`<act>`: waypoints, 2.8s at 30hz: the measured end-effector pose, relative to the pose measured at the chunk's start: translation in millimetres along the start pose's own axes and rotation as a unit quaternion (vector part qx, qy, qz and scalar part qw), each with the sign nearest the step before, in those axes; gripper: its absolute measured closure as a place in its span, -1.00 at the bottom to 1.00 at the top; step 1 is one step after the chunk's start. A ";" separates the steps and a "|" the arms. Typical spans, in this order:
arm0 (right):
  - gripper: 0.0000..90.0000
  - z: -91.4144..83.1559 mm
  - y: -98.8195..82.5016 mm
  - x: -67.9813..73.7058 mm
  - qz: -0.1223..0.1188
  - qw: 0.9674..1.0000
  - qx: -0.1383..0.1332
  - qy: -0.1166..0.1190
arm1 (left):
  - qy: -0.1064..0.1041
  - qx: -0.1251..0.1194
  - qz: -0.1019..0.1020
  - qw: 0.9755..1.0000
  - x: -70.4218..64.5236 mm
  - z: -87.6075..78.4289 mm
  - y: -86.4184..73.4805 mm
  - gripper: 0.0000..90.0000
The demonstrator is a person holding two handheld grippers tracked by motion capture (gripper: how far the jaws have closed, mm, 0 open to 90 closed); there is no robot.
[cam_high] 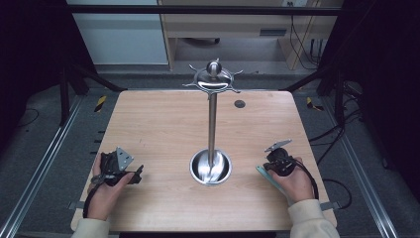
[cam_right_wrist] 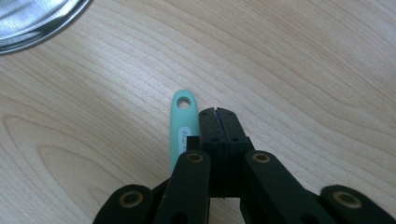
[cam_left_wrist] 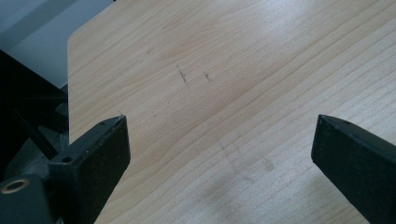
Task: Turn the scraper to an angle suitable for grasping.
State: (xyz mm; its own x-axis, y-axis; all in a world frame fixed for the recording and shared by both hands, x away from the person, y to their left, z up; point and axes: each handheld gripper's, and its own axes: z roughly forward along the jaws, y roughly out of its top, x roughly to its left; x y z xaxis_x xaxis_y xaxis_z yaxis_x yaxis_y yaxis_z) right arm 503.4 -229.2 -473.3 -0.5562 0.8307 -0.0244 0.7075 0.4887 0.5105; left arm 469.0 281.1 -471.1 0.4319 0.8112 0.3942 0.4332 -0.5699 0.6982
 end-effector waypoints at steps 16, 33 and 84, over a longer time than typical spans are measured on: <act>1.00 0.3 -2.3 6.4 -0.024 0.999 0.010 0.024 | 0.001 0.002 0.002 1.000 -0.1 0.1 -0.3 -0.91; 1.00 -3.0 -3.5 26.7 -0.074 0.995 0.018 0.065 | 0.004 0.003 0.004 1.000 -0.1 -0.6 -0.5 -0.91; 0.56 -10.8 22.3 41.2 -0.160 0.970 0.169 0.070 | 0.004 0.021 0.026 0.999 -6.9 3.1 -2.5 -0.91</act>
State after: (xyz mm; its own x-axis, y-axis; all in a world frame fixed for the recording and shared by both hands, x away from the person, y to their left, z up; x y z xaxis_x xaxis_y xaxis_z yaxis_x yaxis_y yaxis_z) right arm 491.6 -187.0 -453.7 -0.8084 0.5886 -0.0065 0.5775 0.7952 0.1849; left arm 467.4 276.5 -477.3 0.4487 0.7817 0.4331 0.4436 -0.6156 0.6514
